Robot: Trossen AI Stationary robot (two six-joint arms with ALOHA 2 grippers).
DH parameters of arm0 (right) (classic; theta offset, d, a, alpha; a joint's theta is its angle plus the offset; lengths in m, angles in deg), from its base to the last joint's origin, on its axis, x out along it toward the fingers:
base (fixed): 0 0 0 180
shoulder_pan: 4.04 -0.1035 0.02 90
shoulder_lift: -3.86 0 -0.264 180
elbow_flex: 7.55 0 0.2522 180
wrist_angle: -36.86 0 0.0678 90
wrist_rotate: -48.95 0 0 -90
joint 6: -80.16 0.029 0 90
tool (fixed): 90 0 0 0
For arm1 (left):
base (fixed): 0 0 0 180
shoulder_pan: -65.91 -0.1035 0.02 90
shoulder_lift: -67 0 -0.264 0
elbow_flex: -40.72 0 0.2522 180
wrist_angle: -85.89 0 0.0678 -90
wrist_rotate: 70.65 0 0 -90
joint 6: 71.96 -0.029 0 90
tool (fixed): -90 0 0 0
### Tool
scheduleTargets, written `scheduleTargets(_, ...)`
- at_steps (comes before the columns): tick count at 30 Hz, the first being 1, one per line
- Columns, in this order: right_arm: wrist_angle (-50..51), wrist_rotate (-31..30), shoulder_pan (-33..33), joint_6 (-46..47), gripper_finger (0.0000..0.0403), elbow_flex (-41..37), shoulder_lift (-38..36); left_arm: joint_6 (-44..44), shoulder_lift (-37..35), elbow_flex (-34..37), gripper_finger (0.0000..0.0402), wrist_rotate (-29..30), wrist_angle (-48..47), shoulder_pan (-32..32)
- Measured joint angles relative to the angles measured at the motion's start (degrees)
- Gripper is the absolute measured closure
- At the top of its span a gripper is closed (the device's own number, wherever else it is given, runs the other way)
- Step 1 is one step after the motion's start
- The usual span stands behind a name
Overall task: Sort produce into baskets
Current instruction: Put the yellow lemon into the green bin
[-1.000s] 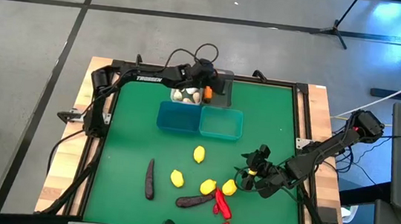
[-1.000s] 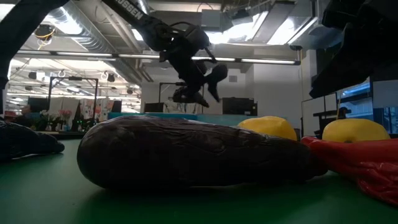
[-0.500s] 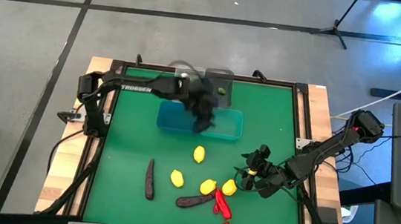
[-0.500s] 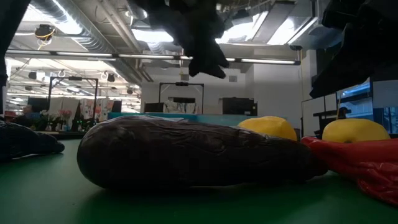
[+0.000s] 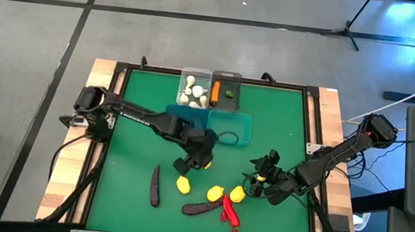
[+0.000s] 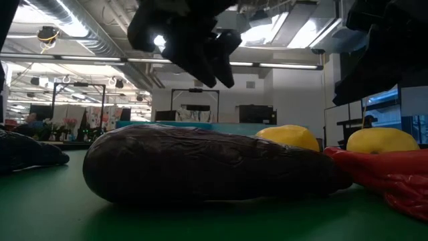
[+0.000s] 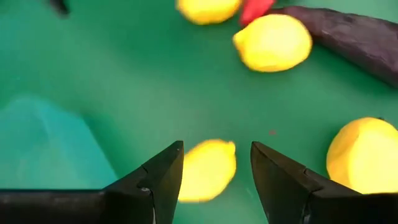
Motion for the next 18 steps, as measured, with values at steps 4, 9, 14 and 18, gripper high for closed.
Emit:
scheduleTargets(4,-0.2,0.0,0.0,0.0,0.0123,0.0,0.0,-3.9,2.1,0.0,0.0219,0.0,0.2,-0.1)
scheduleTargets(9,0.1,-0.1,0.0,0.0,0.0123,0.0,0.0,-7.5,4.7,0.1,0.0219,0.3,2.6,-2.0)
scheduleTargets(14,0.1,0.0,0.0,0.0,0.0123,0.0,0.0,-7.3,4.8,0.1,0.0219,0.3,2.5,-3.8)
scheduleTargets(18,0.2,-0.1,0.0,0.0,0.0123,0.0,0.0,-6.5,4.9,0.1,0.0219,2.0,1.5,-4.2)
